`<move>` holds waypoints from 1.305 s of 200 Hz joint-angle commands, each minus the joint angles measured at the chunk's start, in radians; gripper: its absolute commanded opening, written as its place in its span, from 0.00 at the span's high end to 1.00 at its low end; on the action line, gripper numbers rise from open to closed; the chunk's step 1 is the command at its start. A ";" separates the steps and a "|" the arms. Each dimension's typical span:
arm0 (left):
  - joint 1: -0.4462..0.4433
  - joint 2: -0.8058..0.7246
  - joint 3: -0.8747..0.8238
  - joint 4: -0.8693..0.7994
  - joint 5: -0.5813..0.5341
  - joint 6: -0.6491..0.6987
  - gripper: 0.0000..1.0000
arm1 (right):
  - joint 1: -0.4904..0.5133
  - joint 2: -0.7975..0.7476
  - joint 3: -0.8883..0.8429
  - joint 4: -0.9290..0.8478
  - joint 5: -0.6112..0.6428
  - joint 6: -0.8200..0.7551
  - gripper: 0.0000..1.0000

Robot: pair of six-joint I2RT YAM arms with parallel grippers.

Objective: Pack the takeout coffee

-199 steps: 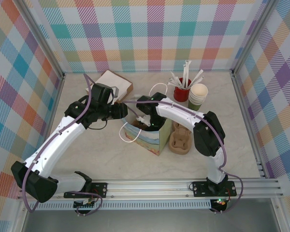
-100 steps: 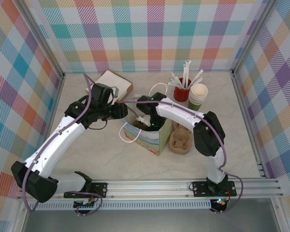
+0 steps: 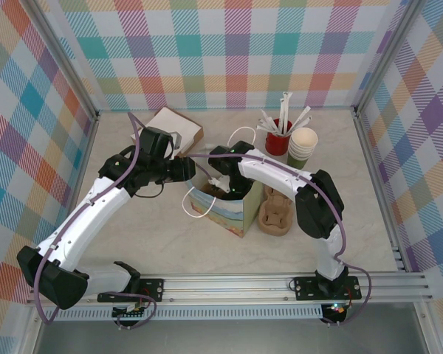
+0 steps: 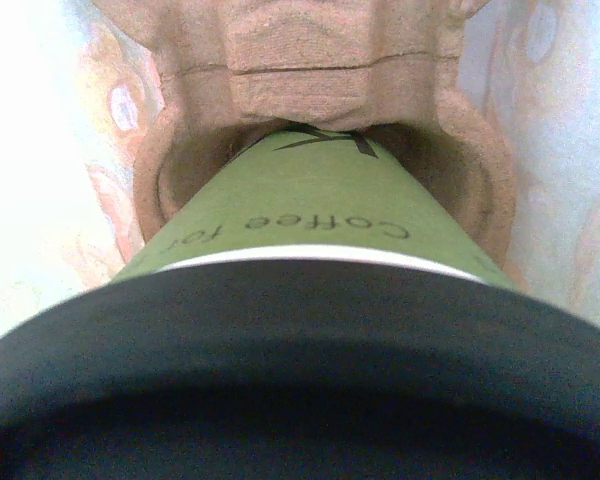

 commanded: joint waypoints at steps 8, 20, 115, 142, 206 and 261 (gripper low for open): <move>0.012 0.010 0.000 -0.029 -0.014 0.019 0.54 | -0.011 0.017 -0.016 -0.014 -0.015 -0.014 0.25; 0.012 0.010 0.002 -0.030 -0.013 0.019 0.53 | -0.011 0.019 -0.018 -0.013 -0.014 -0.015 0.25; 0.011 -0.006 0.037 -0.028 0.021 0.007 0.39 | -0.023 -0.001 0.023 -0.023 -0.043 0.016 0.19; 0.012 -0.033 0.061 -0.029 0.021 -0.008 0.26 | -0.024 -0.022 0.045 -0.024 -0.054 0.030 0.13; 0.017 -0.160 0.071 -0.040 -0.068 -0.043 0.00 | -0.027 -0.045 0.119 -0.055 -0.060 0.079 0.04; 0.019 -0.233 0.041 -0.059 -0.111 -0.045 0.00 | -0.028 -0.047 0.212 -0.118 -0.054 0.100 0.00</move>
